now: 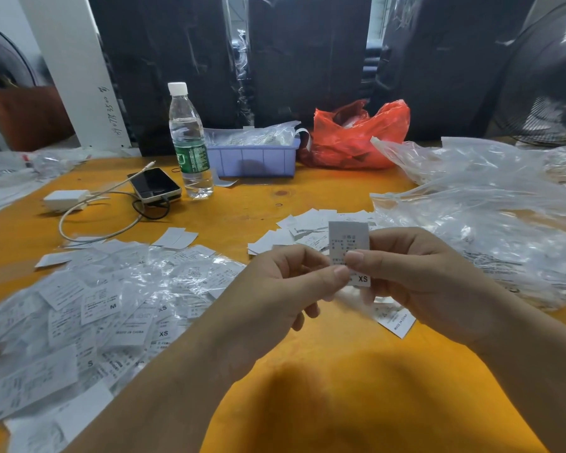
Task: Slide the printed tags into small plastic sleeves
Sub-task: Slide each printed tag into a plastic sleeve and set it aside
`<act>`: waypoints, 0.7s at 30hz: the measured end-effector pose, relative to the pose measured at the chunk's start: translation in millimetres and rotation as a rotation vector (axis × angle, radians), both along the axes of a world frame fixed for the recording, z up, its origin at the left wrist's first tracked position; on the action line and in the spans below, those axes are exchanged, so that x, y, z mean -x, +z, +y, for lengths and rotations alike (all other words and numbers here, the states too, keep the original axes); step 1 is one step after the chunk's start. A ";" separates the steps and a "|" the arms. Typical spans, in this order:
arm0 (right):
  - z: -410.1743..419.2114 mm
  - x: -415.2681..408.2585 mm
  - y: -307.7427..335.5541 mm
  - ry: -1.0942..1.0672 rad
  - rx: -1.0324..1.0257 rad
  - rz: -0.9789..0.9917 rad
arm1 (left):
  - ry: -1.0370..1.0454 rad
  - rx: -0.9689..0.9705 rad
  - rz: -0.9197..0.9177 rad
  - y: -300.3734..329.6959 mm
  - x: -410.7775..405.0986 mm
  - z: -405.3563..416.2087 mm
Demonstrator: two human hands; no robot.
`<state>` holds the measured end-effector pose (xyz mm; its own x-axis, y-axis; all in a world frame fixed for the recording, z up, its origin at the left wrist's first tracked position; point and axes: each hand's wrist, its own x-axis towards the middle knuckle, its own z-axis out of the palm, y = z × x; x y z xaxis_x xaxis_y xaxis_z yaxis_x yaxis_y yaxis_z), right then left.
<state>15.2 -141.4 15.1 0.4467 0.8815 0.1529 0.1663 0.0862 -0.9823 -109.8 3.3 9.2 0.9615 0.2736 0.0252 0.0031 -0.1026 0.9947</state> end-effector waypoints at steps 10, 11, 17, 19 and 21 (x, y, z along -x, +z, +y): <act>-0.3 -2.3 -1.6 -0.102 -0.061 0.029 | 0.076 -0.045 -0.045 -2.2 0.1 -0.6; -0.6 -3.0 -1.5 -0.115 -0.068 0.040 | 0.075 -0.052 -0.045 -2.3 0.2 -0.1; -1.5 -5.0 -0.2 -0.162 -0.082 0.064 | 0.034 -0.066 -0.039 -1.2 0.8 -0.2; -2.7 -5.4 1.9 -0.146 -0.077 0.036 | 0.019 -0.066 -0.033 -1.7 0.3 0.1; -4.9 -6.5 4.3 -0.120 -0.072 -0.015 | -0.013 -0.062 -0.027 -2.4 0.2 0.2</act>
